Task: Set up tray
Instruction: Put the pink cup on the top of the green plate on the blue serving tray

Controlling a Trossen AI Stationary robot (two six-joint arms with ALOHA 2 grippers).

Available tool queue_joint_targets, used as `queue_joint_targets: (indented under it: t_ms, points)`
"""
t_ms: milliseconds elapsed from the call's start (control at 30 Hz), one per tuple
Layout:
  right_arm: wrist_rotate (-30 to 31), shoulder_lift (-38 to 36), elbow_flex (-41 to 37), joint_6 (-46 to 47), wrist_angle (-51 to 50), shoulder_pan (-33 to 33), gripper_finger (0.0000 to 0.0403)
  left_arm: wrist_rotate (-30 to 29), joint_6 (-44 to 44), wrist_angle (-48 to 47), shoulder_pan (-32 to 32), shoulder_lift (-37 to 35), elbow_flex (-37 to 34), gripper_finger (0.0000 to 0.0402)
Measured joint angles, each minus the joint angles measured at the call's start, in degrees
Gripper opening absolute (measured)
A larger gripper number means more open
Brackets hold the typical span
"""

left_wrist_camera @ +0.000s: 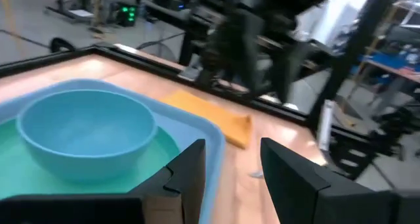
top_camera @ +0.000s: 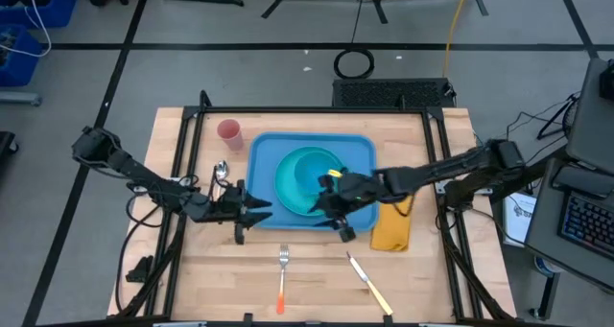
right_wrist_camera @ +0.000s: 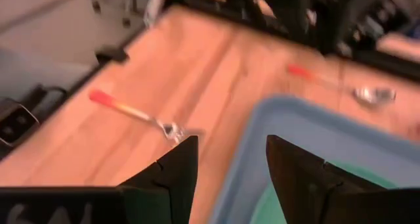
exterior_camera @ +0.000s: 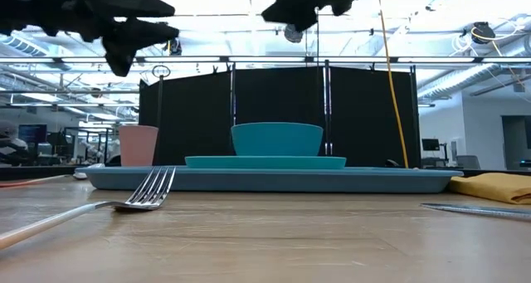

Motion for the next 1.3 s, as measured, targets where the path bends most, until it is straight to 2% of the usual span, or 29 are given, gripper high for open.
queue_joint_targets:
  t_ms: [133,300,400,567,667,833,967,1067,1200,1300]
  points:
    - [-0.1,-4.5,-9.5,2.0,12.6,1.0,0.0169,1.7,-0.6,-9.3,5.3,0.0,4.4,0.015]
    - [-2.2,-8.0,-17.0,3.1,21.7,1.7,0.0169,3.8,-0.3,-27.6,11.8,0.0,13.9,0.015]
    - [-3.2,-9.0,-19.4,3.6,24.7,1.8,0.0169,3.2,-0.3,-39.8,15.2,-0.8,20.3,0.015]
    - [-3.1,-9.3,-22.3,3.7,24.3,1.8,0.0169,4.2,-4.2,-63.8,22.2,-0.8,31.8,0.015]
    - [-3.1,-9.3,-23.6,3.5,24.7,2.4,0.0169,6.3,-4.1,-73.4,26.5,-0.8,37.4,0.015]
    - [-3.1,-9.3,-26.8,3.1,30.8,4.2,0.0169,7.9,-4.3,-82.3,34.3,-0.8,43.9,0.015]
    - [-3.2,-9.3,-28.5,3.0,34.1,4.8,0.0169,13.7,-3.8,-89.3,41.9,0.2,46.9,0.015]
    - [-3.1,-9.3,-28.7,3.0,34.5,4.7,0.0169,16.5,-4.2,-94.6,47.9,1.6,48.0,0.015]
    - [-3.1,-9.3,-28.7,2.9,35.1,4.6,0.0169,24.2,-1.1,-97.9,55.3,4.4,48.1,0.015]
    - [-3.1,-9.3,-28.7,2.8,35.8,4.6,0.0169,25.6,0.5,-98.0,59.4,6.5,48.1,0.015]
